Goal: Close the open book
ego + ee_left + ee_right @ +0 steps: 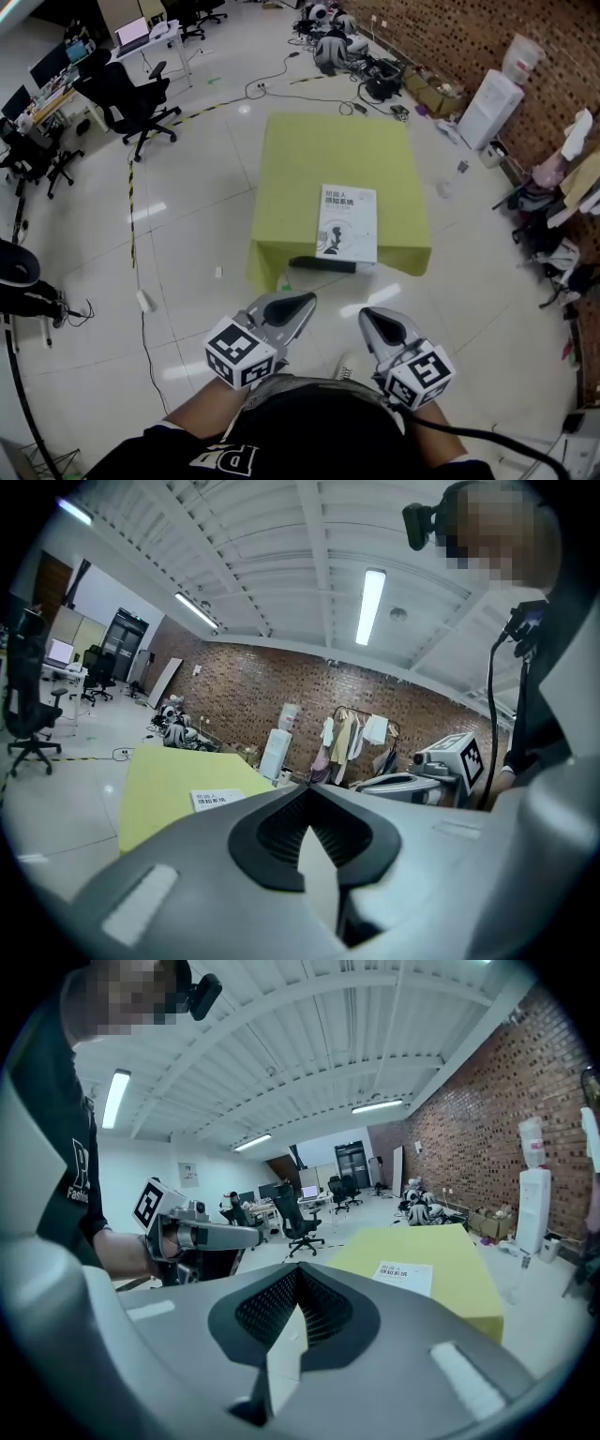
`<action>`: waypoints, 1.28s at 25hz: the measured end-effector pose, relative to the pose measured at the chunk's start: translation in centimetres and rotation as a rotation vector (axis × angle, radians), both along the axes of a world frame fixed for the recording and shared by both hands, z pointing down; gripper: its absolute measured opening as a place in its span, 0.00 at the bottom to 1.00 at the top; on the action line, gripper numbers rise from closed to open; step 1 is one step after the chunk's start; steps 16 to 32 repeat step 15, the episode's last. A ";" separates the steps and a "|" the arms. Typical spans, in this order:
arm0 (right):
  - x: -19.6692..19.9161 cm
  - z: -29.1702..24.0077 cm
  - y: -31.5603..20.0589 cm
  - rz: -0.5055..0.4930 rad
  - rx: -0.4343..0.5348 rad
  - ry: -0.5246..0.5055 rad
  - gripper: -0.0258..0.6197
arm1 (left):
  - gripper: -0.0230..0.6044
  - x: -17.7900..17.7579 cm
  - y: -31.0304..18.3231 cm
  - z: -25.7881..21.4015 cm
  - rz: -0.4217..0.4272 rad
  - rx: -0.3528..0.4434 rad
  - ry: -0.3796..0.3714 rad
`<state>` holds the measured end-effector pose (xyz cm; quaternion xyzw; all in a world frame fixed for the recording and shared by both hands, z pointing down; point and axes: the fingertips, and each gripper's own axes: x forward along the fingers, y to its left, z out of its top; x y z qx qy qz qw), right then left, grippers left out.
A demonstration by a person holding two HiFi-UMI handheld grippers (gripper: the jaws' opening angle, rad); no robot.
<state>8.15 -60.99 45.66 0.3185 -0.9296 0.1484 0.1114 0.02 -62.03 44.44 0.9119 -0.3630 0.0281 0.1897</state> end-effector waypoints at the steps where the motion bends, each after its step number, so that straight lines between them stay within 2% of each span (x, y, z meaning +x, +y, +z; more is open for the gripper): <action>1: 0.0 0.0 0.0 -0.001 -0.004 -0.006 0.05 | 0.05 0.1 0.1 -0.1 0.002 0.000 -0.006; 12: 0.4 0.1 0.0 0.022 0.019 -0.044 0.05 | 0.05 0.6 0.1 0.0 0.046 0.000 -0.090; 15: 1.1 0.1 0.0 0.032 0.023 -0.041 0.05 | 0.05 1.4 0.1 0.2 0.056 -0.006 -0.091; 32: 1.1 0.1 0.0 0.032 0.023 -0.041 0.05 | 0.05 1.4 0.1 0.2 0.056 -0.006 -0.091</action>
